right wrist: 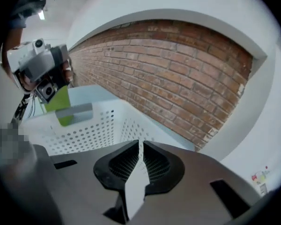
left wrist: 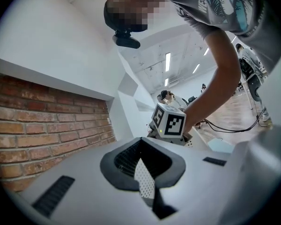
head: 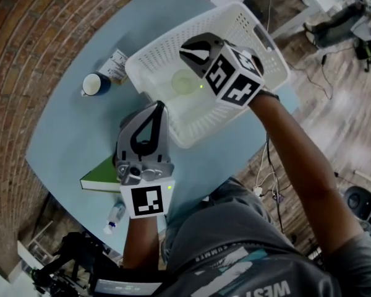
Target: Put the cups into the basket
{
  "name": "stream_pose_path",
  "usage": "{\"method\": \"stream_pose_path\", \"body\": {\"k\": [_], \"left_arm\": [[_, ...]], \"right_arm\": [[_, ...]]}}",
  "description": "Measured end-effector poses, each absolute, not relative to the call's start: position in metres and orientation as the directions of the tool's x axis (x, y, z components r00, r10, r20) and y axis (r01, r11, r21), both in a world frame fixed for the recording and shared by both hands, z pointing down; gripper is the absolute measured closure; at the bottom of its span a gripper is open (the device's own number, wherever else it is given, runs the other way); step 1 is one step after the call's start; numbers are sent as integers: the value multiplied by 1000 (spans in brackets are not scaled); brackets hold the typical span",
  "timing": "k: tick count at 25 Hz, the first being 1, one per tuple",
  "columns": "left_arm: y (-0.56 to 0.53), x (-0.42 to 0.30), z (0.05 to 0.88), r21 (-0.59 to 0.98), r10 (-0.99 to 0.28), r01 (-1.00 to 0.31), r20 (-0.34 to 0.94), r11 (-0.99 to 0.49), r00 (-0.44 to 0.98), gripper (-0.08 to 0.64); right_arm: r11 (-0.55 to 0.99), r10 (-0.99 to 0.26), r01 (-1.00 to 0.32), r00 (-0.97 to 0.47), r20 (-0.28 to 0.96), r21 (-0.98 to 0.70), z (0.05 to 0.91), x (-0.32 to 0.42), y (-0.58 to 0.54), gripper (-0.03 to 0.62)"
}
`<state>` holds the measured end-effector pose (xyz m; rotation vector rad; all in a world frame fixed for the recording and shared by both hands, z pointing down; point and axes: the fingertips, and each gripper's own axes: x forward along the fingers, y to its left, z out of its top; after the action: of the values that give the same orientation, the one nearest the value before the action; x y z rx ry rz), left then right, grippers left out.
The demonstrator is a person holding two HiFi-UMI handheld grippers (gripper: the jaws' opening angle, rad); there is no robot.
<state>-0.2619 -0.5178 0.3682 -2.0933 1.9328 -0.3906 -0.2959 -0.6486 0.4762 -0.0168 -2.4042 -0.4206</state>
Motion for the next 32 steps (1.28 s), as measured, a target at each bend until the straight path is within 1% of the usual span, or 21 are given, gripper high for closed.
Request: {"method": "stream_pose_path", "body": {"k": [4,5,7,11,15,20,32], "left_arm": [[-506,-258,358,-374,-997,-925,0,-73,79,561],[-503,-257,356,-375,-997,-924,-6,-72,80,561],[-497,-255,350,-379,-996,-923,-21,-70,84,560],[-483,-250,336,-386,-994,-920,-49,-69,95,561],[-463,-249,318,-381,-991,-922,-82,-63,102,560],[-432,-247,302,-387,-987,-920,-115,-60,113,561],[-377,-233,273,-387,-969,-919,-185,-81,163,561]], "right_arm": [[948,-143,21,-864,482,318,411,-288,-636,566],[943,-151,5,-886,439,333,395,-286,-629,578],[923,-151,5,-915,374,384,367,-281,-611,580],[887,-117,42,-943,312,460,327,-266,-563,580],[893,-130,-3,-959,251,449,305,-248,-515,581],[899,-149,-43,-966,212,437,292,-230,-467,581],[891,-236,-121,-947,218,437,267,-194,-404,581]]}}
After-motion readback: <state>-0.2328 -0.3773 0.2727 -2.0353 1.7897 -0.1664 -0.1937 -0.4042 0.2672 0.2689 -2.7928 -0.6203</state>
